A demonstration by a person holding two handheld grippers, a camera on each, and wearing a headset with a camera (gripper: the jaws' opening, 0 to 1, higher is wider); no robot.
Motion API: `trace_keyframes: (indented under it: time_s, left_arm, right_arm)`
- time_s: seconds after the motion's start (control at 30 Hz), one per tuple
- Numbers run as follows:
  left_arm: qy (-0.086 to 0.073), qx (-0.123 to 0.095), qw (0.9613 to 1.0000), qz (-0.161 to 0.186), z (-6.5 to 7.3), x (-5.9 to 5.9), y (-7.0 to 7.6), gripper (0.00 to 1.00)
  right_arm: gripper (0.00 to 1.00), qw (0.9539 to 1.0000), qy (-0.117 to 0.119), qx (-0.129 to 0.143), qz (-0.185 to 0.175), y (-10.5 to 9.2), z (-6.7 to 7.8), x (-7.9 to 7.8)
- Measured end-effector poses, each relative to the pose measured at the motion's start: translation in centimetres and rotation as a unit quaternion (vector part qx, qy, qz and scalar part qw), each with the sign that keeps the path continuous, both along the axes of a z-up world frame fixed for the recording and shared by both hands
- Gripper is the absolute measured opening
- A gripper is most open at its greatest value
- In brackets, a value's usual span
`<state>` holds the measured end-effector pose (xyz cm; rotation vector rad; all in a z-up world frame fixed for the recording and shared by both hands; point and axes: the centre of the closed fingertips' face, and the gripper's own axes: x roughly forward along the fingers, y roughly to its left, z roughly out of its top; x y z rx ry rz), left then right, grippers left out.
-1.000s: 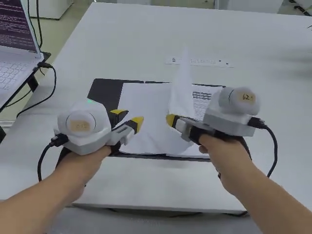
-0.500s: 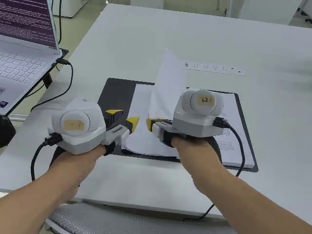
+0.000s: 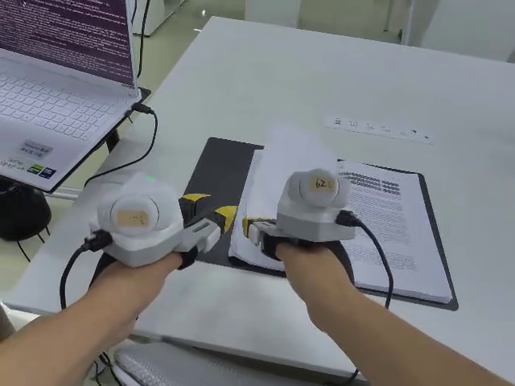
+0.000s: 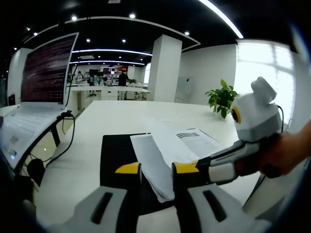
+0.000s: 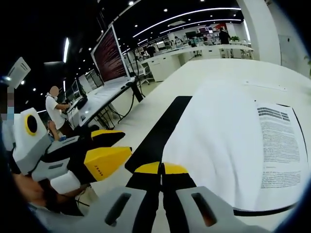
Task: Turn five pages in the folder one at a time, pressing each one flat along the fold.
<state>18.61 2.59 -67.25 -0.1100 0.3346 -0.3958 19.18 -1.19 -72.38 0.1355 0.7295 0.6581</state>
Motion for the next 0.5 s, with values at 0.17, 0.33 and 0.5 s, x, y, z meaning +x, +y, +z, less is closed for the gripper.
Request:
trace_keyframes:
  time_s: [0.17,0.33,0.5]
  left_arm:
    - [0.010,0.002,0.9999,-0.002,-0.7,-0.1,-0.1,0.23]
    - [0.016,0.002,0.9999,-0.005,-1.6,0.2,-0.1,0.23]
    - [0.026,0.000,0.9997,-0.001,-2.2,0.3,-0.1,0.23]
  right_arm:
    - [0.00,0.9998,0.013,-0.017,0.003,0.5,-1.9,-0.1]
    - [0.00,0.9991,0.020,-0.035,0.010,0.6,-3.8,-0.3]
    - [0.00,0.9988,0.032,-0.035,0.007,0.6,-5.3,-0.7]
